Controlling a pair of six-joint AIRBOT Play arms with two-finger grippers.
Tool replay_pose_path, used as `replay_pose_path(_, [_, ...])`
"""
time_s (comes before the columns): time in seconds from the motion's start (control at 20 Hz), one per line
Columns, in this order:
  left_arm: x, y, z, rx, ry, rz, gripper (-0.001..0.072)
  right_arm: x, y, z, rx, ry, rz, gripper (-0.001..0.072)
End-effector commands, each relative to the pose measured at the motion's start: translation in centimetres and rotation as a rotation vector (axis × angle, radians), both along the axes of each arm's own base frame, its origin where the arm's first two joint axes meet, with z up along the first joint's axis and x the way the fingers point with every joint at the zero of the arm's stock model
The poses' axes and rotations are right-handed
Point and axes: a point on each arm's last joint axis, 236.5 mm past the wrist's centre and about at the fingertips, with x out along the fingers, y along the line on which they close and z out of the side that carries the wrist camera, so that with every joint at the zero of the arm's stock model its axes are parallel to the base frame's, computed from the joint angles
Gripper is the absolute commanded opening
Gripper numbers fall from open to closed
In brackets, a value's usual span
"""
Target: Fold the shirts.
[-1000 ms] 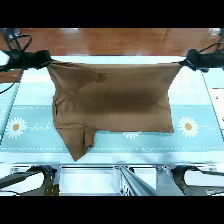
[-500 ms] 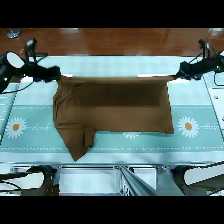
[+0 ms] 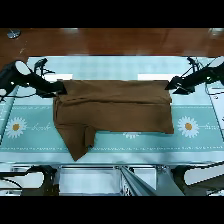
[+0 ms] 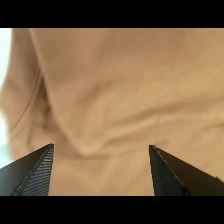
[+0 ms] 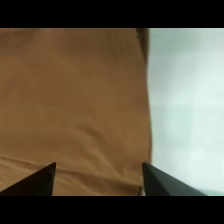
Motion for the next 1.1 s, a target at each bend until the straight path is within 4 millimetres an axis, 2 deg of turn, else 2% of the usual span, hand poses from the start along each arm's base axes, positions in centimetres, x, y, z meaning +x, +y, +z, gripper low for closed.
replay_pose_path(0.0, [-4.1,2.3,2.5,-0.023,0.116,0.013,0.0703,-2.7,-3.2,3.4,-0.03,0.0,-0.057,0.0624])
replay_pose_path(0.1, [-8.8,3.9,1.7,-0.041,0.18,0.085,0.0702,-5.2,-4.8,4.2,-0.034,-0.067,-0.178,0.0623])
replay_pose_path(0.15, [-11.8,4.6,0.5,-0.056,0.223,0.143,0.0701,-6.4,-4.3,4.1,-0.003,-0.105,-0.236,0.0624])
replay_pose_path(0.2, [-14.5,4.8,-0.7,-0.088,0.264,0.201,0.0702,-8.0,-2.7,3.9,0.051,-0.141,-0.269,0.0623])
replay_pose_path(0.25, [-16.2,4.2,-1.4,-0.156,0.27,0.272,0.0701,-9.3,-0.8,3.7,0.107,-0.172,-0.294,0.0623])
replay_pose_path(0.3, [-16.8,3.2,-1.8,-0.244,0.225,0.334,0.0702,-10.6,1.3,3.5,0.164,-0.202,-0.309,0.0623])
replay_pose_path(0.4, [-17.0,1.8,-2.1,-0.357,0.119,0.435,0.0701,-12.9,4.0,3.1,0.249,-0.228,-0.337,0.0623])
replay_pose_path(0.5, [-18.2,1.2,-3.2,-0.361,0.101,0.47,0.0702,-14.7,5.1,2.0,0.263,-0.205,-0.341,0.0623])
replay_pose_path(0.6, [-19.2,-0.3,-4.1,-0.388,0.113,0.453,0.0701,-15.9,5.8,1.1,0.275,-0.173,-0.331,0.0623])
replay_pose_path(0.7, [-19.5,-1.7,-4.9,-0.414,0.115,0.451,0.0701,-16.3,6.0,0.7,0.279,-0.161,-0.33,0.0623])
replay_pose_path(0.95, [-17.9,-5.1,-6.3,-0.442,0.024,0.433,0.0701,-16.2,5.9,0.8,0.281,-0.163,-0.34,0.0623])
replay_pose_path(1.0, [-17.7,-5.5,-6.5,-0.424,0.009,0.407,0.07,-16.1,5.3,0.7,0.26,-0.168,-0.344,0.0623])
replay_pose_path(1.05, [-17.4,-5.9,-6.4,-0.414,-0.005,0.385,0.0664,-16.1,4.2,0.6,0.236,-0.164,-0.367,0.0623])
